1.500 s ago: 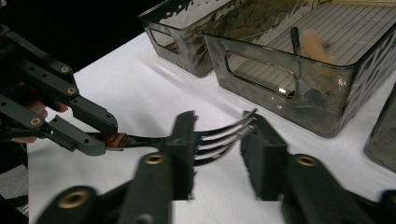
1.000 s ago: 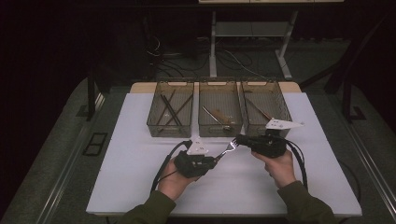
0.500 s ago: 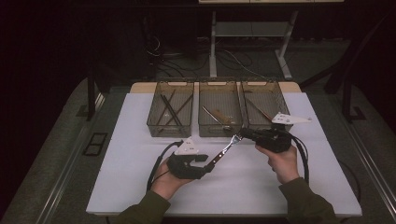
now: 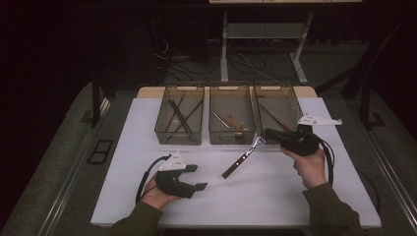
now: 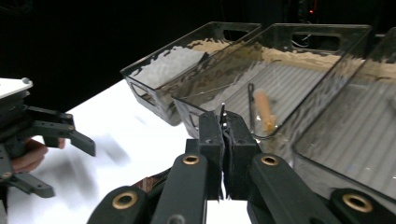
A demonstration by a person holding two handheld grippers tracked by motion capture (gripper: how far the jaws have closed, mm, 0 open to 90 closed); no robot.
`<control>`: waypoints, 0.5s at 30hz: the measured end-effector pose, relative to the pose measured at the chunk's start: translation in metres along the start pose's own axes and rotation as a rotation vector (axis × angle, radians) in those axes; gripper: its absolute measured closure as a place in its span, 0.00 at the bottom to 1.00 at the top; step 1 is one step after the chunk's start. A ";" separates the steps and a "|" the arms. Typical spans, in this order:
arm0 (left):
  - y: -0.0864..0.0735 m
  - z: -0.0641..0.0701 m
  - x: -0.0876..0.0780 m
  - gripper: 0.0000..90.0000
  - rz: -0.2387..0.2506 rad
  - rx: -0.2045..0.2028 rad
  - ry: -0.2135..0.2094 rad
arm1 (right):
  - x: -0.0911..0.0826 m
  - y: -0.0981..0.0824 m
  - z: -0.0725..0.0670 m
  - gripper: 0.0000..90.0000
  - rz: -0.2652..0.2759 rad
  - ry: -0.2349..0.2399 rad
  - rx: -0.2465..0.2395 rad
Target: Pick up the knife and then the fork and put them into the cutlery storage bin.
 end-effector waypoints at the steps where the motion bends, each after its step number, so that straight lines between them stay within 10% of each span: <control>1: -0.003 -0.002 -0.002 0.26 0.003 -0.008 0.008 | -0.001 0.001 0.002 0.97 -0.001 -0.008 0.001; 15: -0.016 -0.021 -0.016 0.01 0.030 -0.049 0.066 | -0.027 0.019 0.042 0.97 -0.014 -0.089 0.000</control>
Point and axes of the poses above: each handheld gripper's, and its own axes: x roughly forward along the jaws, y roughly out of its top, z roughly to its right, the point moved 9 cm from there along x, roughly forward along the jaws, and after that the axes turned 14 degrees about -x, right-handed, at the moved point
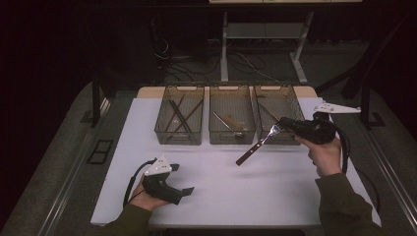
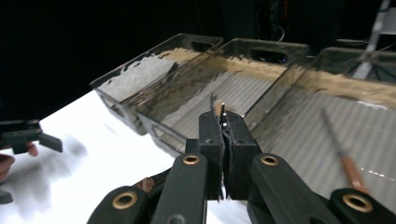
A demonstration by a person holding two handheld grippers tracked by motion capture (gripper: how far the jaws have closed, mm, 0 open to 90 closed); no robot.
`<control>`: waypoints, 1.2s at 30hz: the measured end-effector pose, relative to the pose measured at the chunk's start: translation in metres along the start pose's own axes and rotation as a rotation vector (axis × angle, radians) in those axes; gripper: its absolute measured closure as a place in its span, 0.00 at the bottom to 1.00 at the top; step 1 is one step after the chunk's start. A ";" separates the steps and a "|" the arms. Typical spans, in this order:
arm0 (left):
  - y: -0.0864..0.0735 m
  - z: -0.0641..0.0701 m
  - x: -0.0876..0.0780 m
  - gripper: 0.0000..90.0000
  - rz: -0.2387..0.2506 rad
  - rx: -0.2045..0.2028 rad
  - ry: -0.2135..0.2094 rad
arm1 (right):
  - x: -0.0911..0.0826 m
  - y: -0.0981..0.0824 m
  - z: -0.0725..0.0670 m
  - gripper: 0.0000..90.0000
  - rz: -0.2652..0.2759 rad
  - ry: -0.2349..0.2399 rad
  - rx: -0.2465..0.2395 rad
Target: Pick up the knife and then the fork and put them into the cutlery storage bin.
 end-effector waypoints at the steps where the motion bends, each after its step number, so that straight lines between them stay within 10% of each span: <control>1: 0.000 0.001 0.001 0.00 -0.001 -0.001 -0.003 | -0.002 0.002 0.004 0.97 -0.002 -0.007 -0.003; 24: -0.002 0.005 0.003 0.00 -0.020 0.004 -0.017 | -0.050 0.047 0.103 0.97 0.002 -0.227 0.014; 36: -0.003 0.008 0.005 0.00 -0.025 0.010 -0.035 | -0.011 0.018 0.133 0.97 -0.169 -0.257 0.017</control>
Point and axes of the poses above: each handheld gripper's, and its own axes: x roughly forward along the jaws, y roughly out of its top, z roughly to its right, the point moved 9 cm from there along x, roughly forward along the jaws, and after that the axes turned 14 degrees about -x, right-handed, at the moved point
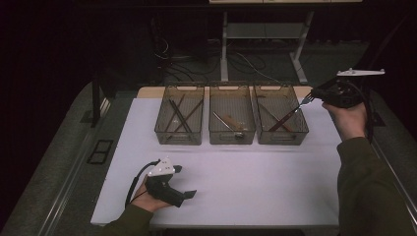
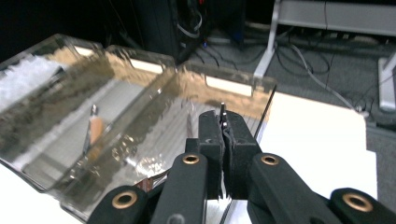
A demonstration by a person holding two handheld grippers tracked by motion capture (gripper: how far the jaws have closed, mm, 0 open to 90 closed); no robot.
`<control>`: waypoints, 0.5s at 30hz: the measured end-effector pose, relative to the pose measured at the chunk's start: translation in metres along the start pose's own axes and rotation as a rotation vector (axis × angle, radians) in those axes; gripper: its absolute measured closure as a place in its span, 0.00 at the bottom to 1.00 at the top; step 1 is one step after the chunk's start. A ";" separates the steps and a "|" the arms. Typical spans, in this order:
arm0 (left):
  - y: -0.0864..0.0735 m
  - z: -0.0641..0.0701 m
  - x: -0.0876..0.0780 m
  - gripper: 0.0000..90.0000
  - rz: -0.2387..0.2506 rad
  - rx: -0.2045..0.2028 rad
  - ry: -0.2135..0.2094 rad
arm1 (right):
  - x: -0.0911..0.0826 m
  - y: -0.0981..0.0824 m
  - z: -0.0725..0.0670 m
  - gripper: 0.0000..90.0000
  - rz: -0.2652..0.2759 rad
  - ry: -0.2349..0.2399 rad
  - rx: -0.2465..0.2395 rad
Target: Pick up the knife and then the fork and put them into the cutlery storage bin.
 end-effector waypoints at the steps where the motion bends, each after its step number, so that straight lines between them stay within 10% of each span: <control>1: 0.000 0.000 0.000 0.00 -0.002 0.002 -0.001 | 0.004 -0.002 0.000 0.97 -0.007 0.006 0.005; 15: -0.002 0.002 0.003 0.00 -0.021 0.005 -0.010 | 0.042 -0.020 -0.006 0.97 -0.077 0.090 0.038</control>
Point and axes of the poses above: each handheld gripper's, and its own axes: x roughly forward along the jaws, y roughly out of its top, z roughly to its right, the point moved 9 cm from there along x, roughly forward along the jaws, and after that the axes turned 14 degrees about -x, right-handed, at the moved point
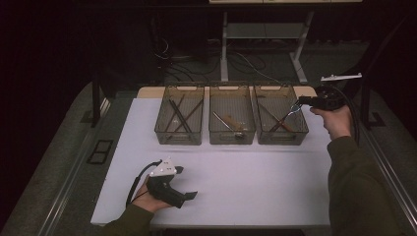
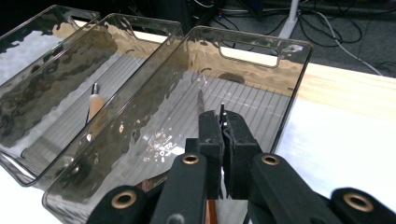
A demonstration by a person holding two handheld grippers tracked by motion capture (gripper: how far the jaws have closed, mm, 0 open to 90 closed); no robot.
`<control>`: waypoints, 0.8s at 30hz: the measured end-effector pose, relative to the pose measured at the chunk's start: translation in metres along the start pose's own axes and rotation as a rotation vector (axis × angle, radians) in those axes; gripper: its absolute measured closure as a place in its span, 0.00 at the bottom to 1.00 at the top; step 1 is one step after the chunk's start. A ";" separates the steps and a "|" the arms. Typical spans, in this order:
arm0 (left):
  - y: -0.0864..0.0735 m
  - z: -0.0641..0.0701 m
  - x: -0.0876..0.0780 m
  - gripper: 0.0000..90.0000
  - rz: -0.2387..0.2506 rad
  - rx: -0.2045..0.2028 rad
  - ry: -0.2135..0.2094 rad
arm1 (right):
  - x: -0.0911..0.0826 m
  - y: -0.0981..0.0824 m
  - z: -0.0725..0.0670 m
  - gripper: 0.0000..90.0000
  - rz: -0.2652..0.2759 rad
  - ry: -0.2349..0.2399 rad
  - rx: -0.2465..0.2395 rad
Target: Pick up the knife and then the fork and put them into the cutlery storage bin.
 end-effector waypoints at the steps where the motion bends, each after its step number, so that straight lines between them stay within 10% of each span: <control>1: 0.000 0.000 0.000 0.00 -0.001 0.001 -0.001 | 0.002 0.000 0.001 0.96 0.001 0.002 0.006; 10: -0.001 -0.001 0.003 0.00 -0.013 0.007 0.001 | 0.028 -0.006 0.015 0.92 -0.018 -0.050 0.010; 18: -0.001 -0.001 0.002 0.00 -0.011 0.008 -0.001 | 0.034 -0.002 0.020 0.50 -0.007 -0.133 -0.021; 24: 0.000 0.000 0.003 0.00 -0.015 0.017 0.005 | 0.029 -0.006 0.014 0.41 -0.023 -0.102 -0.029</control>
Point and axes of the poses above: each handheld gripper's, and its own axes: x roughly forward along the jaws, y roughly out of its top, z roughly to its right, the point moved 9 cm from there along x, roughly forward along the jaws, and after that the axes turned 14 degrees about -x, right-handed, at the moved point
